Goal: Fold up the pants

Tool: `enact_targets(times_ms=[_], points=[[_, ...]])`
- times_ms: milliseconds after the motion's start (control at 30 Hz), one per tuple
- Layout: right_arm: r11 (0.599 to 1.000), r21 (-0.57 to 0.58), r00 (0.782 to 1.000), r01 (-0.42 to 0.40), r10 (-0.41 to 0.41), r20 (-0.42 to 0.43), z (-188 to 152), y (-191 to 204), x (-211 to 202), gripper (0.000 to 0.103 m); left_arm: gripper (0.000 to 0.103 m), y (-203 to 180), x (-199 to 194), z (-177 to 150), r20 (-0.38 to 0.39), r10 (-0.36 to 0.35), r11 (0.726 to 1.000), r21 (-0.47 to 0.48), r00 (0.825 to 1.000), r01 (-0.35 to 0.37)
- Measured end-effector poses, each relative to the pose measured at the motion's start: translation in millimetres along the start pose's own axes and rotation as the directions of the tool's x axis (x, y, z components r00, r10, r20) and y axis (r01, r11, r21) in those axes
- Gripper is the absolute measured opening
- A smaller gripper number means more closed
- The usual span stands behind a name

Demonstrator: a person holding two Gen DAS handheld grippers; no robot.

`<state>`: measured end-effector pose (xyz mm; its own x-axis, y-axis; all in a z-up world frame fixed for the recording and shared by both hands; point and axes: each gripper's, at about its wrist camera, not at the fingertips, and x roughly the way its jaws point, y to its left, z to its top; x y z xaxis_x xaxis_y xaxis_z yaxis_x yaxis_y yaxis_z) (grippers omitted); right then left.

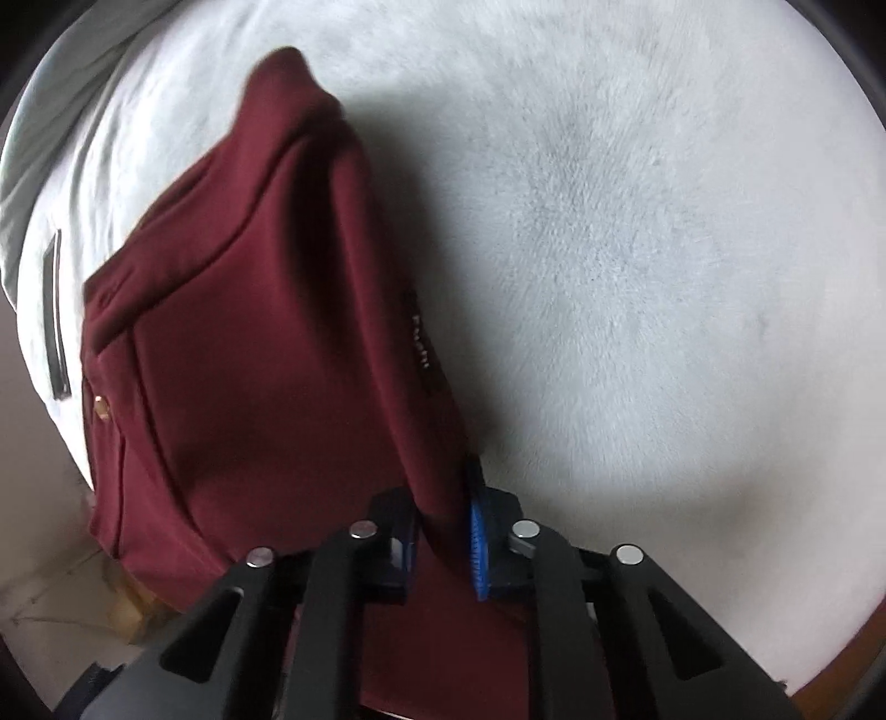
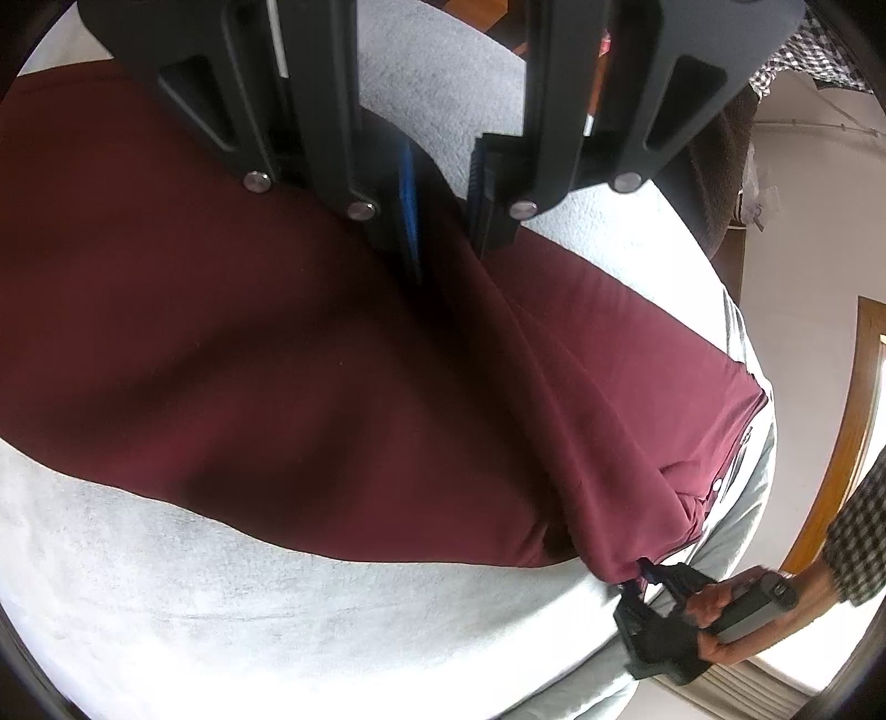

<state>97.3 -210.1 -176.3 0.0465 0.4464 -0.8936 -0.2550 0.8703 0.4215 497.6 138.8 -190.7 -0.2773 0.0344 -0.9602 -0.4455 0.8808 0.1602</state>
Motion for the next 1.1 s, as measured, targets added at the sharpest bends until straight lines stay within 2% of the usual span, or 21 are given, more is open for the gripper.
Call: enact_targets(times_ms=[133,167,200,233,267,367,500,633,700,767,833,900,967,1033,1067,1100], points=[[1.000,-0.003,1.000,0.011,-0.011,0.001,1.2,2.9,-2.2,0.013,0.012,22.1,-25.2,-16.4,0.098,-0.077,0.997,-0.019,0.992,0.080],[1.000,-0.003,1.000,0.015,-0.015,0.002,1.7,3.7,-3.5,0.013,0.012,31.5,-38.5,-26.5,0.153,-0.093,0.995,-0.018,0.984,0.097],[1.000,0.000,1.000,0.016,-0.016,0.005,2.2,4.2,-5.1,0.013,0.012,60.1,-41.3,-65.6,0.192,-0.099,0.995,-0.003,0.976,0.101],[1.000,0.001,1.000,0.017,-0.017,0.006,2.5,4.6,-6.6,0.013,0.011,70.2,-54.2,-79.8,0.249,-0.105,0.994,0.014,0.963,0.105],[1.000,0.001,1.000,0.019,-0.019,0.008,2.9,5.8,-7.7,0.013,0.011,77.8,-61.4,-89.6,0.279,-0.113,0.994,0.023,0.954,0.111],[1.000,-0.003,1.000,0.026,-0.026,0.013,3.8,6.7,-10.6,0.016,0.011,123.5,-82.2,-142.2,0.377,-0.167,0.985,0.032,0.911,0.167],[0.999,-0.013,0.999,0.038,-0.038,0.012,3.7,11.7,-12.6,0.017,0.012,176.9,-58.2,-218.5,0.418,-0.216,0.971,-0.005,0.882,0.240],[0.997,-0.033,0.998,0.069,-0.069,0.003,3.6,18.5,-13.6,0.018,0.012,224.6,-15.1,-266.6,0.408,-0.272,0.947,-0.049,0.872,0.318],[0.995,-0.049,0.996,0.091,-0.091,0.003,2.2,23.4,-13.2,0.020,0.014,228.5,5.9,-272.5,0.396,-0.283,0.942,-0.054,0.874,0.330],[0.993,-0.052,0.994,0.106,-0.107,-0.004,2.0,25.2,-12.6,0.021,0.014,227.5,24.7,-275.8,0.383,-0.320,0.926,-0.069,0.867,0.372],[0.992,-0.046,0.993,0.116,-0.116,-0.006,1.5,26.9,-15.5,0.027,0.015,233.9,42.8,-277.1,0.396,-0.377,0.893,-0.086,0.837,0.442],[0.989,-0.038,0.990,0.140,-0.140,-0.004,0.0,28.7,-18.8,0.050,0.017,238.6,50.5,-278.7,0.424,-0.421,0.861,-0.092,0.802,0.501],[0.988,-0.038,0.989,0.149,-0.148,0.011,-2.7,29.9,-25.1,0.051,0.022,237.3,53.7,-275.4,0.425,-0.459,0.830,-0.108,0.780,0.547],[0.991,-0.023,0.991,0.132,-0.131,0.017,-4.0,31.3,-32.3,0.051,0.021,250.8,67.0,-281.2,0.427,-0.469,0.823,-0.107,0.773,0.558],[0.992,-0.016,0.992,0.123,-0.123,0.022,-4.6,32.0,-34.2,0.051,0.017,254.3,66.7,-285.0,0.433,-0.463,0.830,-0.094,0.774,0.549],[0.994,-0.005,0.993,0.113,-0.113,0.027,-5.3,31.8,-35.5,0.051,0.016,251.7,68.4,-284.2,0.427,-0.419,0.860,-0.097,0.801,0.502]])
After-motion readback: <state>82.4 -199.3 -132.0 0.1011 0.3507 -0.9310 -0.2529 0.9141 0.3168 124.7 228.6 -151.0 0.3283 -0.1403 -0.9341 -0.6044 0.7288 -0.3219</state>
